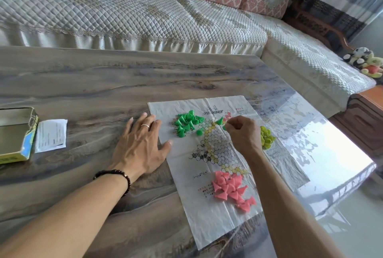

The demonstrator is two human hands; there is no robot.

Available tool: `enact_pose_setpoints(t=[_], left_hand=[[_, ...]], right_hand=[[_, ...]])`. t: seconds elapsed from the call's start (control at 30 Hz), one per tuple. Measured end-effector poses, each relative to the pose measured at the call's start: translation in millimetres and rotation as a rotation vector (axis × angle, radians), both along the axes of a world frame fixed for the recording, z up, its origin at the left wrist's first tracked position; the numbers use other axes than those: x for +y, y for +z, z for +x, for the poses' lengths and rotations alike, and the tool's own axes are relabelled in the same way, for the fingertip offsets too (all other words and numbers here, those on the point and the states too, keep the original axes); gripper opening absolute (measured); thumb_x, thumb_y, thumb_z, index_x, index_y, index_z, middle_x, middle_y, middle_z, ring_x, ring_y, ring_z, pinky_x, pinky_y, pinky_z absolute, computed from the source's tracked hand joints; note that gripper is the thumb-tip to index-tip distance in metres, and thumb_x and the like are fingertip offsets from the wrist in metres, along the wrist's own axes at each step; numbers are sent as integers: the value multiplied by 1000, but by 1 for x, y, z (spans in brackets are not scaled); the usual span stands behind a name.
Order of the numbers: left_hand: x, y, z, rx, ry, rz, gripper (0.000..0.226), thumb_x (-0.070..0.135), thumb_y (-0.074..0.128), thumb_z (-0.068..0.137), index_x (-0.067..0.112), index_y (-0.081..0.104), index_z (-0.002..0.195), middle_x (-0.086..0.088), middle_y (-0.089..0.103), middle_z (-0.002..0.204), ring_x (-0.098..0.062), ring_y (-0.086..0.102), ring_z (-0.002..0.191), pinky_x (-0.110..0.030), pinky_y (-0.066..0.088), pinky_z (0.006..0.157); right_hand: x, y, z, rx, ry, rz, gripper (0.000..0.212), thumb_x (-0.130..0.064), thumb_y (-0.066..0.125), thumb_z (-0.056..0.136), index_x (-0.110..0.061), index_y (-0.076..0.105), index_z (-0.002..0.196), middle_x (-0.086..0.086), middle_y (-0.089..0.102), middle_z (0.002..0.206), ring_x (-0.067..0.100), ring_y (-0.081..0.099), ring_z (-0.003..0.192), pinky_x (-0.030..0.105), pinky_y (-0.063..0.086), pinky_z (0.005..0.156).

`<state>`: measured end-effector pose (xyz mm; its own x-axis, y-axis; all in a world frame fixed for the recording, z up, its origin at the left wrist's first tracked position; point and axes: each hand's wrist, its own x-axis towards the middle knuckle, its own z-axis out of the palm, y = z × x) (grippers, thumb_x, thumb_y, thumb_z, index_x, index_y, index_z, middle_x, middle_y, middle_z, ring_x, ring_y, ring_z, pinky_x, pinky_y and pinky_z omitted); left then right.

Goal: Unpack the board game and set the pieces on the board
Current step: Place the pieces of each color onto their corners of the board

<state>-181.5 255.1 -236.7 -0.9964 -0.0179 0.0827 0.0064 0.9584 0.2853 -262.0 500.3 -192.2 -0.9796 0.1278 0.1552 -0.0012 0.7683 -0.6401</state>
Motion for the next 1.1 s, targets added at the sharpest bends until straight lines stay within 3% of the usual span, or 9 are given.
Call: enact_pose_setpoints(t=[0.07,0.2,0.43,0.67,0.97,1.1], left_hand=[[0,0,0,-1,-1,1,80,63,19,83,17,32,148,-7,24,159,-23,13,149,-43,7,122],[0,0,0,-2,-3,6,80,63,20,84,17,33,147,-8,25,159,-23,14,149,-44,8,122],[-1,1,1,-12,-7,8,78,63,19,84,19,30,148,-6,22,160,-22,11,149,-43,7,122],[-1,-1,1,-10,-11,13,76,62,22,87,18,30,148,-6,22,160,-22,11,149,-44,7,122],[-1,0,2,-3,-3,25,79,63,20,84,17,30,148,-6,23,160,-22,11,149,-44,7,122],[-1,1,2,-3,-6,15,75,62,23,87,18,29,148,-6,22,160,-22,10,149,-44,7,122]], right_hand=[[-3,-4,0,-23,56,42,12,-11,70,83,-12,73,94,-3,68,82,6,61,70,20,51,68],[-6,-7,1,-6,91,86,10,-8,71,82,-8,73,91,3,69,82,16,65,73,30,56,71],[-10,-8,-2,-6,82,113,13,-8,72,80,-8,73,93,6,71,84,17,66,74,28,55,69],[-16,-9,-7,-10,53,115,14,-7,71,81,-6,73,94,7,71,85,14,62,71,12,41,56],[-15,-11,-8,-15,54,99,16,-10,72,80,-6,72,96,8,71,89,20,66,79,34,57,75],[-17,-8,1,38,-41,27,16,-13,71,80,-7,69,95,3,66,81,17,63,74,28,54,72]])
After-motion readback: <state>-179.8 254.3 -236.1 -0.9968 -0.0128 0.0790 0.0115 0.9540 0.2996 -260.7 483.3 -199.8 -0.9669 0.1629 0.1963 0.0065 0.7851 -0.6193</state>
